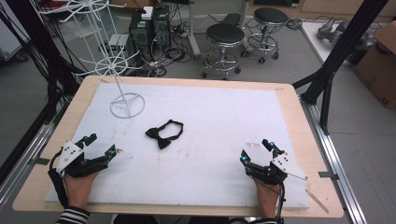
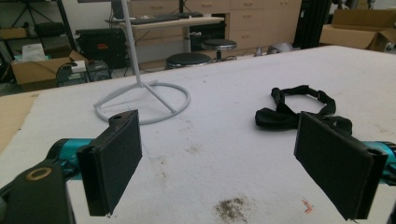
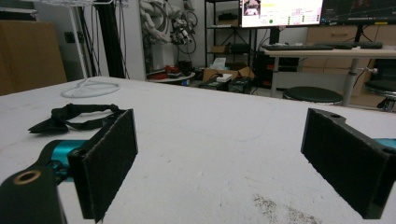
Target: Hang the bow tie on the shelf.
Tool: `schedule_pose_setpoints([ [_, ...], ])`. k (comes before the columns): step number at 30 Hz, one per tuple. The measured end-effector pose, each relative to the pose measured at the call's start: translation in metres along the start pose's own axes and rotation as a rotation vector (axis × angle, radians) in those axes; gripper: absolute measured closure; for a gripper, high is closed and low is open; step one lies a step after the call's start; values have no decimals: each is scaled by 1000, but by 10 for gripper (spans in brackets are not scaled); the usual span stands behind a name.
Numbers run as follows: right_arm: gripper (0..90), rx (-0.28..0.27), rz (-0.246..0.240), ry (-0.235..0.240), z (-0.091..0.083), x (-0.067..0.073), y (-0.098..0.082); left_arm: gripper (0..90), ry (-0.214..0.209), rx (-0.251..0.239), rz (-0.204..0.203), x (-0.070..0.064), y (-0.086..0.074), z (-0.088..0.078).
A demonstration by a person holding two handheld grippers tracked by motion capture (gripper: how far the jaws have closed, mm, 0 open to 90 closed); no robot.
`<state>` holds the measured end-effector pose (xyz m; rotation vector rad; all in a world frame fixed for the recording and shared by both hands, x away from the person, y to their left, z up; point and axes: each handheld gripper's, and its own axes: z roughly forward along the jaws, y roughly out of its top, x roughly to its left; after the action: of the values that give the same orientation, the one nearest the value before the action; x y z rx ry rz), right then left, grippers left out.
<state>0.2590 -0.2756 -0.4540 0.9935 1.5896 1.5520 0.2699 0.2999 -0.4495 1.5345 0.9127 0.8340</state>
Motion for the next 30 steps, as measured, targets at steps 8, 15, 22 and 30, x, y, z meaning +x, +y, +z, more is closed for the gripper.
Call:
schedule_pose_setpoints([
  [8,98,1,3,-1,0,0,0,152,-10,-5,-7,1,9,1],
  [15,98,2,6,1,0,0,0,152,-52,16,6,-2,34,10],
  [22,98,0,14,4,0,0,0,152,-82,51,38,-9,57,23],
  [30,98,0,8,4,0,0,0,168,-166,168,85,-20,82,51],
])
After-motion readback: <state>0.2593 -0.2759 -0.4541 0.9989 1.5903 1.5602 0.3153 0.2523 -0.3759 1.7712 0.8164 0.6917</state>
